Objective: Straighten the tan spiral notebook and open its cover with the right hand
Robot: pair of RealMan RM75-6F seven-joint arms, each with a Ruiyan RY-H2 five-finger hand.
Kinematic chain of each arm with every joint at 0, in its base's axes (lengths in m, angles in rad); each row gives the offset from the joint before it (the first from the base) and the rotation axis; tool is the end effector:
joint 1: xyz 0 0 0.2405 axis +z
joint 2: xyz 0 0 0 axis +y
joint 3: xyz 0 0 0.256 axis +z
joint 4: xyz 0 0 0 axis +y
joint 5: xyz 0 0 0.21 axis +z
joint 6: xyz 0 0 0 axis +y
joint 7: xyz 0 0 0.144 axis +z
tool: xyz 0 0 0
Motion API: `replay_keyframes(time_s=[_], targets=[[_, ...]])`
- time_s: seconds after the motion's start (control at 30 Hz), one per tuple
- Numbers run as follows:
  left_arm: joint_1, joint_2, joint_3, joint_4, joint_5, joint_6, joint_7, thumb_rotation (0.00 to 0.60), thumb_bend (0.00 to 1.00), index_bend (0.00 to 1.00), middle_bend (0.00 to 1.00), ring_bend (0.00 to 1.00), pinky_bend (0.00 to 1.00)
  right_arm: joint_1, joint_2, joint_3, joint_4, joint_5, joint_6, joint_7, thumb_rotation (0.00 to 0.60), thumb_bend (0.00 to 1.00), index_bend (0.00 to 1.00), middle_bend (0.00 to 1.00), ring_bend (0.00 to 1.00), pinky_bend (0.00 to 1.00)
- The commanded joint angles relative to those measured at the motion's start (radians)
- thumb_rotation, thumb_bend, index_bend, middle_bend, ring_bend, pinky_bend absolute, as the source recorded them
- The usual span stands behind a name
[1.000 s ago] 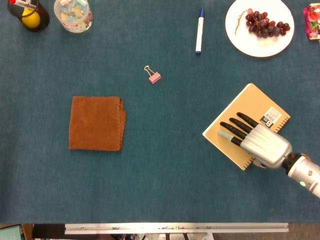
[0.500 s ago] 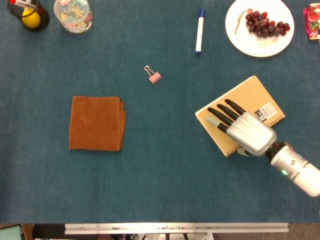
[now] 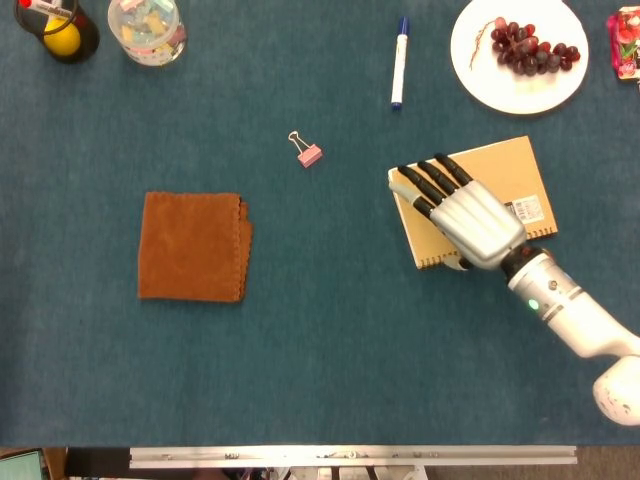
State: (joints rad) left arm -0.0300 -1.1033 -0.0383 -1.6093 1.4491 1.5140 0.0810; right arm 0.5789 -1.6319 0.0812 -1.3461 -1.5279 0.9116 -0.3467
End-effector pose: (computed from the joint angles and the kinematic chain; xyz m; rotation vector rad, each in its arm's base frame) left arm -0.3279 0.1609 0.1697 -1.3321 -0.8685 -0.7743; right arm -0.1842 -0.2839 -0.0584 2.1479 -0.6876 0.8263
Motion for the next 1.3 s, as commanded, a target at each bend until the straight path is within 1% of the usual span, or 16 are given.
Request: replay_keyframes(time_s=[0.03,0.13,0.2,0.27,0.33,0.43,0.53,0.73,1.07,1.3], targets=[[0.002,0.001,0.0,0.001,-0.004,0.0,0.0,0.6,0.49,0.13,0.12,0.02,0.05,0.007,0.049,0.003,-0.068,0.031,-0.026,0.049,0.6,0.0,0.0,0.04,0.0,0.02],[0.001,0.001,0.0,-0.001,-0.007,-0.005,0.005,0.6,0.49,0.13,0.12,0.02,0.05,0.005,0.103,0.001,-0.11,0.037,-0.019,0.084,0.6,0.0,0.0,0.1,0.0,0.02],[-0.004,-0.001,0.0,-0.004,-0.004,-0.012,0.01,0.6,0.49,0.13,0.12,0.02,0.05,0.002,0.125,0.011,-0.112,0.047,-0.001,0.105,0.6,0.04,0.0,0.16,0.0,0.02],[-0.008,-0.003,0.001,-0.008,0.0,-0.015,0.015,0.6,0.49,0.13,0.12,0.02,0.05,0.002,0.141,0.028,-0.104,0.072,0.005,0.121,0.6,0.11,0.0,0.24,0.0,0.02],[-0.01,-0.005,0.001,-0.011,0.002,-0.017,0.021,0.6,0.49,0.13,0.12,0.02,0.05,0.006,0.151,0.045,-0.096,0.102,0.0,0.136,0.6,0.19,0.0,0.29,0.01,0.02],[-0.012,-0.005,0.001,-0.02,-0.003,-0.022,0.033,0.6,0.49,0.13,0.12,0.02,0.05,0.022,0.166,0.07,-0.074,0.153,-0.028,0.153,0.6,0.28,0.0,0.33,0.02,0.02],[-0.014,-0.005,0.0,-0.028,-0.007,-0.027,0.044,0.6,0.49,0.13,0.12,0.02,0.05,0.045,0.172,0.088,-0.043,0.206,-0.072,0.166,0.6,0.31,0.0,0.35,0.02,0.02],[-0.018,-0.008,0.0,-0.037,-0.016,-0.037,0.061,0.6,0.49,0.13,0.12,0.03,0.05,0.087,0.162,0.107,0.027,0.302,-0.164,0.198,0.6,0.32,0.0,0.36,0.03,0.02],[-0.028,-0.011,-0.002,-0.047,-0.031,-0.057,0.083,0.6,0.49,0.13,0.12,0.03,0.05,0.155,0.099,0.105,0.165,0.391,-0.269,0.198,0.6,0.32,0.0,0.36,0.03,0.02],[-0.027,-0.01,-0.002,-0.054,-0.041,-0.057,0.089,0.6,0.49,0.13,0.12,0.03,0.05,0.179,0.1,0.091,0.183,0.421,-0.3,0.185,0.6,0.32,0.0,0.36,0.03,0.02]])
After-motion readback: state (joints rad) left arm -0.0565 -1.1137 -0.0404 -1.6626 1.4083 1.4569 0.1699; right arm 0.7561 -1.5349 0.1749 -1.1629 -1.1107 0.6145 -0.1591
